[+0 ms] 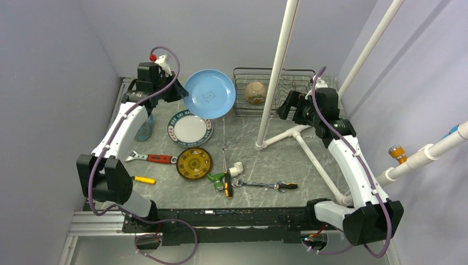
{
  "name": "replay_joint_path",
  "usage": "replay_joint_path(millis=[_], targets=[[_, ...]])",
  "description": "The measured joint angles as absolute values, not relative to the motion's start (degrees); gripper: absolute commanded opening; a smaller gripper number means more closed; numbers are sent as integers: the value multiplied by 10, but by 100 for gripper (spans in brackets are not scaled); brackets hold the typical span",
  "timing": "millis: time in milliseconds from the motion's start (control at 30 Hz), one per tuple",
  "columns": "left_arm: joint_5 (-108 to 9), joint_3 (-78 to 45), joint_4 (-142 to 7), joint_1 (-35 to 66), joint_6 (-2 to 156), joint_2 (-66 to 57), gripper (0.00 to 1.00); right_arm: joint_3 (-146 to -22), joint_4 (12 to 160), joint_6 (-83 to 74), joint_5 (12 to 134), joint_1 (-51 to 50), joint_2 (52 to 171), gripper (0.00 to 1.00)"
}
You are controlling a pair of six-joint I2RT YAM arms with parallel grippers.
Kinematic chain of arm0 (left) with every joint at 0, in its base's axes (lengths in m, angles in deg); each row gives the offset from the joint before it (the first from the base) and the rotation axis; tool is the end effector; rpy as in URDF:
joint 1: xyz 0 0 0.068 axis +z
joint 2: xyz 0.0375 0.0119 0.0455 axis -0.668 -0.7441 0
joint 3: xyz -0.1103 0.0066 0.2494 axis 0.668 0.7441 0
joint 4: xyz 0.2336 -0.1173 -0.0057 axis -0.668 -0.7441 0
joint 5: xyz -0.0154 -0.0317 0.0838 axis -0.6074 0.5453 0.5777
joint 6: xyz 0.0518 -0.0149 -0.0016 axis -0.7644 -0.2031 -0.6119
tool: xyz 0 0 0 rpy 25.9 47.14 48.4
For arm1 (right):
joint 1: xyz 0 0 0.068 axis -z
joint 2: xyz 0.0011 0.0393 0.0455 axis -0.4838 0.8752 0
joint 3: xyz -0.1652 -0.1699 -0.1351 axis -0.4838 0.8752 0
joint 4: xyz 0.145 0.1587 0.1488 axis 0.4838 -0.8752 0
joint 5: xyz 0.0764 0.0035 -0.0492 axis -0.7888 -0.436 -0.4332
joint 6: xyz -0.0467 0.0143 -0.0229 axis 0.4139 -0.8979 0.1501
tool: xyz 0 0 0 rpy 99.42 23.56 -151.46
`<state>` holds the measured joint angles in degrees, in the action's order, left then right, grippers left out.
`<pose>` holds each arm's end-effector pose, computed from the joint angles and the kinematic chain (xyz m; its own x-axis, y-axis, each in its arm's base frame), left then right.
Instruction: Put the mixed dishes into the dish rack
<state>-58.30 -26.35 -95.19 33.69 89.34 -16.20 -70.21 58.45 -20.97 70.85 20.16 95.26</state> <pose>0.3439 -0.0602 0.3614 -0.6136 -0.3077 -0.7272 0.1461 0.8609 -0.4874 0.2436 0.0435 0.3441 -0.5815 0.3019 -0.7555 -0.0685 0.9071 0.4153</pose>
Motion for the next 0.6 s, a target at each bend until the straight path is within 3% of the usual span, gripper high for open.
replay_joint_path(millis=[300,600], targets=[[-610,-213,-902,336,898,-162,0,-795,581,-200,720,202,994,97],[-585,-166,-847,317,865,-117,0,-816,600,-197,683,202,1026,86]])
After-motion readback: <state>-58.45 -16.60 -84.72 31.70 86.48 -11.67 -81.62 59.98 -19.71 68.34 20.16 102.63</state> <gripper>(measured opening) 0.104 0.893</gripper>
